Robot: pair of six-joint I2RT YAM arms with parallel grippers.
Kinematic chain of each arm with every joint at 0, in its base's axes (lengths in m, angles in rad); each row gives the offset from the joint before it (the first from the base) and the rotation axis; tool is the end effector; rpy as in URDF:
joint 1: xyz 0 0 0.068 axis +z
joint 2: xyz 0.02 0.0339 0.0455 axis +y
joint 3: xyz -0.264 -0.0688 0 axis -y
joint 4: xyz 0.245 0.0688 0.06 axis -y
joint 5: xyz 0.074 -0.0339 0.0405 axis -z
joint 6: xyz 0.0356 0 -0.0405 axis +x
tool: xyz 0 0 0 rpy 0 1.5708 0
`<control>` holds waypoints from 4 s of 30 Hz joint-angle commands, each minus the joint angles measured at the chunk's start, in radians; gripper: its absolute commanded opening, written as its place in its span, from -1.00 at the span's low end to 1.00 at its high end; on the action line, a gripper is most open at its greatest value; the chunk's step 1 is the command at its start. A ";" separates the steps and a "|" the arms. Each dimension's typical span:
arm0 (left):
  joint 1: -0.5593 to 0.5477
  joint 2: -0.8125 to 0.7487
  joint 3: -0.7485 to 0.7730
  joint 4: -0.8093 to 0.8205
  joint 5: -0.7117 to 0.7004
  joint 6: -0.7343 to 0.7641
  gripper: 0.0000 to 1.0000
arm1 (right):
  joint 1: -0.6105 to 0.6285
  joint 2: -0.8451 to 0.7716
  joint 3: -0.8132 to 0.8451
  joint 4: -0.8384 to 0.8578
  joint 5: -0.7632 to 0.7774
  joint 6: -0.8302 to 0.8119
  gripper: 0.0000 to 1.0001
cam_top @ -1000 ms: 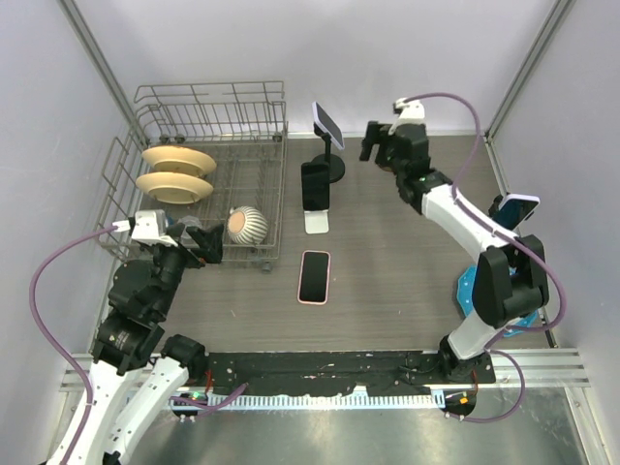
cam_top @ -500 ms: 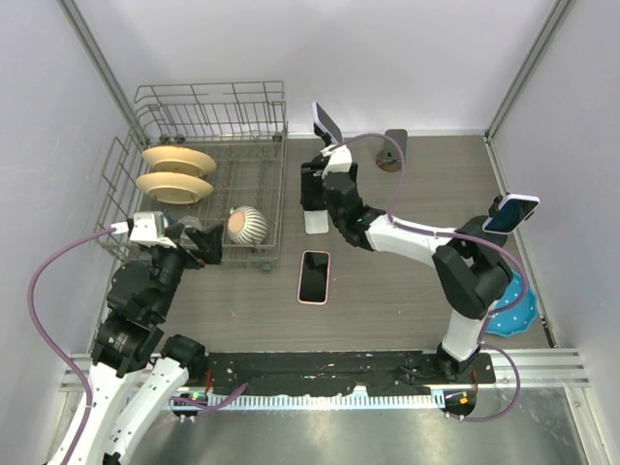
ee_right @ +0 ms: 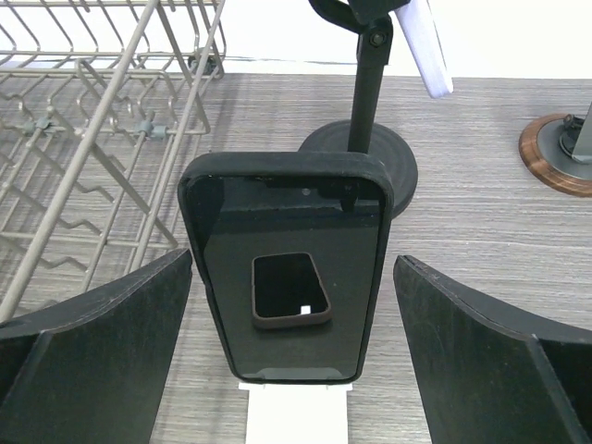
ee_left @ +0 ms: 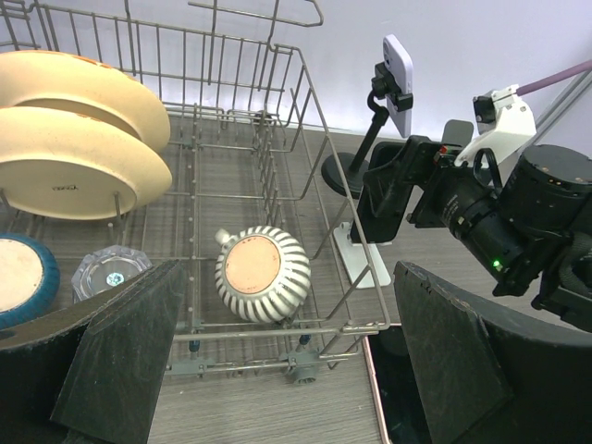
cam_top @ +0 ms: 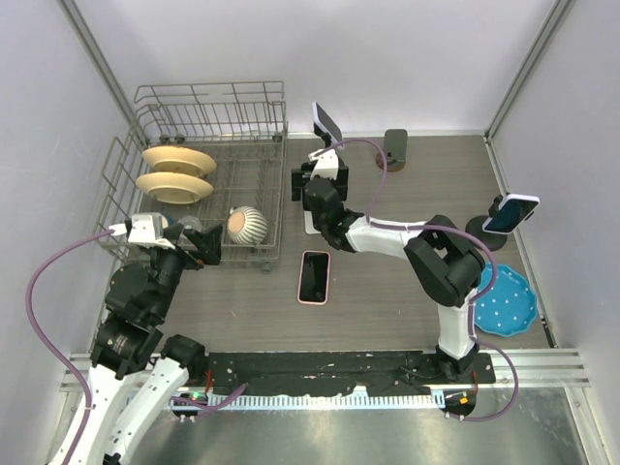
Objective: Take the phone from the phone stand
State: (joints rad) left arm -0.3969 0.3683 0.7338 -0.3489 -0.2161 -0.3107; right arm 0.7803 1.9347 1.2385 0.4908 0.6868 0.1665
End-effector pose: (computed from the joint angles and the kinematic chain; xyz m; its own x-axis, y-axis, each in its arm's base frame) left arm 0.0858 -0.0277 0.3540 -0.0404 -0.3068 -0.9509 0.1759 0.9346 -0.3091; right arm 0.3285 0.2934 0.2284 -0.1600 0.0220 -0.9869 -0.0774 0.9964 0.0347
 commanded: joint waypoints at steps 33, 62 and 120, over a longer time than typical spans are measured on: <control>0.004 -0.019 -0.007 0.036 -0.005 0.001 0.99 | 0.042 -0.012 0.065 0.175 0.114 -0.102 -0.47; 0.003 0.000 -0.014 0.050 0.023 -0.008 0.99 | 0.040 -0.686 -0.206 -0.805 -0.191 0.317 -0.80; 0.003 0.057 -0.008 0.041 0.043 -0.011 1.00 | -0.021 -0.562 -0.433 -0.824 -0.415 0.582 0.59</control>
State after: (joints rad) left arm -0.3969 0.4183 0.7227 -0.3481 -0.1860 -0.3141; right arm 0.7902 1.4635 0.8711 -0.3683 0.2962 0.7025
